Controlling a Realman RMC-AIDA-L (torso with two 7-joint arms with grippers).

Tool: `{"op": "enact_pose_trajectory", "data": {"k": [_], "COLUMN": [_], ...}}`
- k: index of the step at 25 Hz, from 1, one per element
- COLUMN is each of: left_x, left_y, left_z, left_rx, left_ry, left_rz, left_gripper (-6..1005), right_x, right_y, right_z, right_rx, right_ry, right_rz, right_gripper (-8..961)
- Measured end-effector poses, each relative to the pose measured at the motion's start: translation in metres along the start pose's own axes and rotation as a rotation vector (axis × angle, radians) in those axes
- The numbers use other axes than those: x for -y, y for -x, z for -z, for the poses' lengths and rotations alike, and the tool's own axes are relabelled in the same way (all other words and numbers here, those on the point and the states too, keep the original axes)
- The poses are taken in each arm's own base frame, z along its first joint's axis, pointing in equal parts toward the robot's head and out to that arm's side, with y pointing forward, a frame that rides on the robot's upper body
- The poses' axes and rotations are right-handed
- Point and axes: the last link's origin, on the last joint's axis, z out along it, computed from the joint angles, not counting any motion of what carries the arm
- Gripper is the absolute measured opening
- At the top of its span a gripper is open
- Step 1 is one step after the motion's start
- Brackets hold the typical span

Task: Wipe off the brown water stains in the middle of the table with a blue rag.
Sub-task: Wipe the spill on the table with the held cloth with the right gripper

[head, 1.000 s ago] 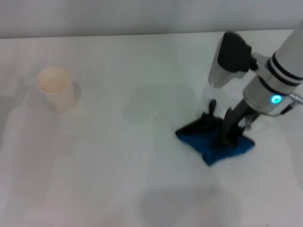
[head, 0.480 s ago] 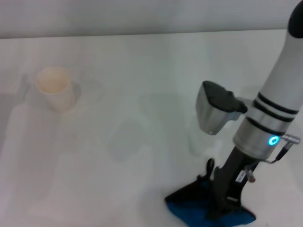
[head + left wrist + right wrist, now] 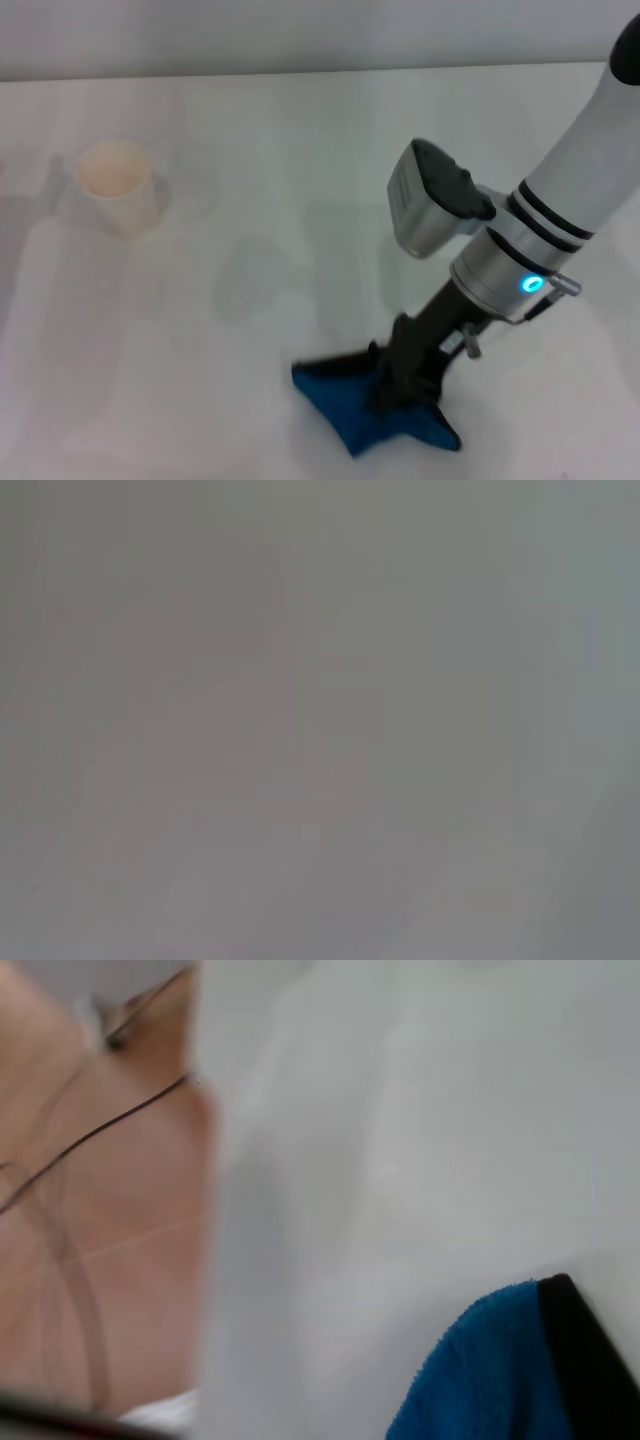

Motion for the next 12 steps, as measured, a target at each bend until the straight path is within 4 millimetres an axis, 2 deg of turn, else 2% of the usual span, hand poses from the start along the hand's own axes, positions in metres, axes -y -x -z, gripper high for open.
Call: {"op": "enact_pose_trajectory", "data": {"k": [5,12], "left_x": [0.000,0.003], "left_y": [0.001,0.002], "left_z": [0.001,0.003], "left_rx": [0.001,0.009], "left_ry": [-0.003,-0.019], "left_rz": [0.002,0.004], "left_gripper": [876,877], "right_x": [0.022,0.059], "right_y": [0.001,-0.012], "right_z": [0.009,0.055], "right_rx": [0.100,0.335], "right_ry": [-0.138,-0.349], "right_rz": [-0.079,-0.256], "right_gripper": [72,73]}}
